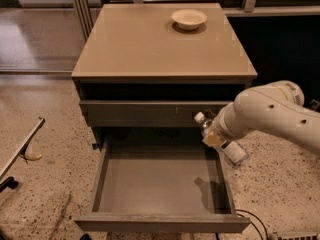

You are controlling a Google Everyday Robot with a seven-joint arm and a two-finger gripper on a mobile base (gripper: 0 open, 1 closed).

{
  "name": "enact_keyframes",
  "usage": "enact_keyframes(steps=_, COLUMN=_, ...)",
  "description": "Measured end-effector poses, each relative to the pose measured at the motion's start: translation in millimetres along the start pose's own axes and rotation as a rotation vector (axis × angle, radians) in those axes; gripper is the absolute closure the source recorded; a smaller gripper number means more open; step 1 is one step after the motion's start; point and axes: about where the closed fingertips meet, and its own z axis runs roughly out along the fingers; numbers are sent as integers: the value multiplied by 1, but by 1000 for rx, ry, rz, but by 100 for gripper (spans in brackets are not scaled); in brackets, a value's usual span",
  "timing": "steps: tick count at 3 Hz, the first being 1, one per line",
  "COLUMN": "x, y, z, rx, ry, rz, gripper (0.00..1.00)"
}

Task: Pick blue plastic bottle from middle drawer and place on counter

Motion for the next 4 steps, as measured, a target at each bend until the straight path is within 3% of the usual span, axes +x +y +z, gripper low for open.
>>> enact_keyframes(steps=2, x=-70, y=-92, z=-111, rx=154, ry=-32, rz=-55, gripper=100)
enact_keyframes(steps=3, x=-109, y=-127, z=-135, rx=186, ry=-55, rz=-69, gripper=100)
enact_keyframes(steps=4, x=-155, y=-143, z=-140, rx=189, ry=-89, rz=-99, gripper=100)
